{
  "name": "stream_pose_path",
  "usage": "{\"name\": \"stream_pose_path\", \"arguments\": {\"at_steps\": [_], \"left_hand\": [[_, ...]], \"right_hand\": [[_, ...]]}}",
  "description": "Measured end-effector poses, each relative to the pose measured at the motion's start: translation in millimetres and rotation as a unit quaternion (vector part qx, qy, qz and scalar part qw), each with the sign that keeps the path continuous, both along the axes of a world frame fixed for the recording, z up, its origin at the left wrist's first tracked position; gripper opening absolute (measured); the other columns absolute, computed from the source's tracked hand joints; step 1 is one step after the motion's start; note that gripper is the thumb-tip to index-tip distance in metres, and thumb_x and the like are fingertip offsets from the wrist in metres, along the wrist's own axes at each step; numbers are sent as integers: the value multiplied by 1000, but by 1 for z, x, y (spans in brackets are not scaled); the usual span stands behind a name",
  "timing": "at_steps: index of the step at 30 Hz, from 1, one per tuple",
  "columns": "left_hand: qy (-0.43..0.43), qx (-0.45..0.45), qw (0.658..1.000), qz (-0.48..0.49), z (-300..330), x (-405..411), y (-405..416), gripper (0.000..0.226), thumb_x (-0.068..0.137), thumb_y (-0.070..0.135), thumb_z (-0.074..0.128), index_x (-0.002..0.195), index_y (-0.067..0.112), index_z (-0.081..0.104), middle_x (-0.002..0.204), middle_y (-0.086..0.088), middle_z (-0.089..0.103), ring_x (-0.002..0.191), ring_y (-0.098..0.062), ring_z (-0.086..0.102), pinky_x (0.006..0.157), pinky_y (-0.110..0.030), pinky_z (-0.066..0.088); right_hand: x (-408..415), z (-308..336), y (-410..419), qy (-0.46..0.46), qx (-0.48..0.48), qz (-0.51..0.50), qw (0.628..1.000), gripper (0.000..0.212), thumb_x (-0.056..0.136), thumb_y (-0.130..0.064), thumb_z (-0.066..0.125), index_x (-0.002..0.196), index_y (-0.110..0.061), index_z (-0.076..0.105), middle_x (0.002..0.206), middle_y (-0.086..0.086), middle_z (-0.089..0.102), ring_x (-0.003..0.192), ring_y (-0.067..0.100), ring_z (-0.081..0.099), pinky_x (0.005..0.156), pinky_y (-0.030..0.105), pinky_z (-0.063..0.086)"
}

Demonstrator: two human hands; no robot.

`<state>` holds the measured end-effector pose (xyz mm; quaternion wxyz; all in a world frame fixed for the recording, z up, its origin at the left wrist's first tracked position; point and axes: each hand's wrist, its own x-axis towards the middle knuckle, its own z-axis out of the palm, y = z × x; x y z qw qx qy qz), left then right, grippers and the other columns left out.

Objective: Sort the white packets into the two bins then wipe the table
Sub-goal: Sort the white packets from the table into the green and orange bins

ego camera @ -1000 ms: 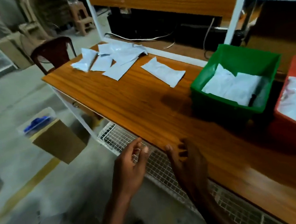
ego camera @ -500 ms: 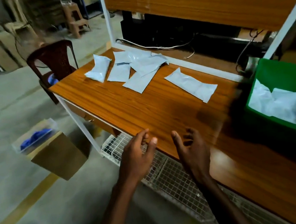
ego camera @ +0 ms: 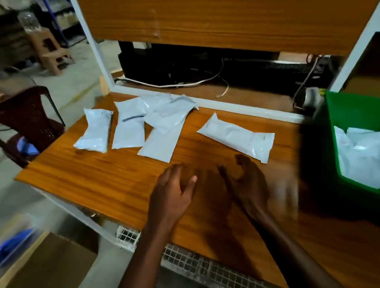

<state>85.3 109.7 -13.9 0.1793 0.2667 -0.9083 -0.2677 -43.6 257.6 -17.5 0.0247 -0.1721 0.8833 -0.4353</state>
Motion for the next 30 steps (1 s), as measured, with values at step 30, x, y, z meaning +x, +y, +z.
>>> {"name": "stream_pose_path", "arguments": {"at_steps": [30], "left_hand": [[-132,-109,974,-147,-60,-106,-136,55,91,59,51,141,34,48,162,-6,19,145,-30,23,112,-49,34]], "right_hand": [[-69,-34,-102,-73,396,-131,906,56,95,-72,29,141,-40,28,136,22,42,125,43,44,102,54,37]]}}
